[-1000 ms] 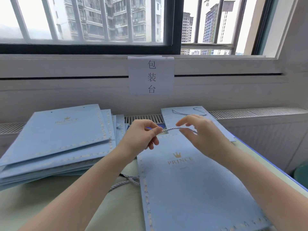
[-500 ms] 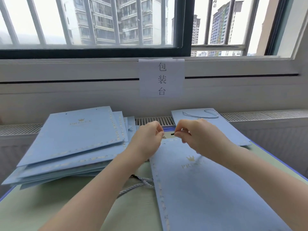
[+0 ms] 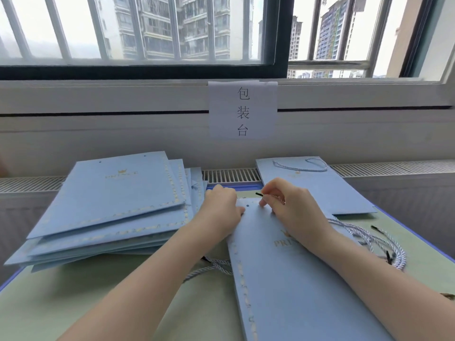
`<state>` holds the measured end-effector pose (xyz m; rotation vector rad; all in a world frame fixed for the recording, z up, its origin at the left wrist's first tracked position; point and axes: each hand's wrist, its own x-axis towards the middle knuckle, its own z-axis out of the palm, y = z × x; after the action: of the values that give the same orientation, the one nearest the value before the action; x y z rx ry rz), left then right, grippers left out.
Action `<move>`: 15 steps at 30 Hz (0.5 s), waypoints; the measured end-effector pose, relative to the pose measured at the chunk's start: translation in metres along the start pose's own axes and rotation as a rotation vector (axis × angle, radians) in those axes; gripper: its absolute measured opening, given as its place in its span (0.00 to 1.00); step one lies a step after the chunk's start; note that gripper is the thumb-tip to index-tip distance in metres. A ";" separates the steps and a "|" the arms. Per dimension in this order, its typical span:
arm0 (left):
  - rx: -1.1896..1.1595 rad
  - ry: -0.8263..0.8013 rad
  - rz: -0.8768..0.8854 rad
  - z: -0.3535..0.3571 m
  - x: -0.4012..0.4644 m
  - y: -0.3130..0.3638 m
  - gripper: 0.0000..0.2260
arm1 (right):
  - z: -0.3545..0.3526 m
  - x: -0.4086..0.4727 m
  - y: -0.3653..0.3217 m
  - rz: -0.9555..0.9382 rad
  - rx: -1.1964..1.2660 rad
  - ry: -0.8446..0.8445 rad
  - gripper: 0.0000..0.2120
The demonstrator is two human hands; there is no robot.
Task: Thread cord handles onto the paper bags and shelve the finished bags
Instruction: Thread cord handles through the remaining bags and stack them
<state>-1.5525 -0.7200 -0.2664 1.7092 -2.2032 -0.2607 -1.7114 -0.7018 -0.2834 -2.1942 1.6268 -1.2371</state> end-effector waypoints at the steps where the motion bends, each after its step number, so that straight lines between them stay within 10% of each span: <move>1: -0.028 0.028 0.005 -0.001 -0.001 0.000 0.11 | 0.000 -0.001 0.000 -0.014 -0.006 0.015 0.03; 15: -0.200 0.270 0.115 -0.022 -0.013 0.009 0.03 | 0.009 -0.003 -0.006 -0.351 -0.099 0.278 0.04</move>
<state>-1.5499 -0.7039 -0.2447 1.4163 -1.9967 -0.2005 -1.7010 -0.6998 -0.2872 -2.5470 1.4565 -1.6513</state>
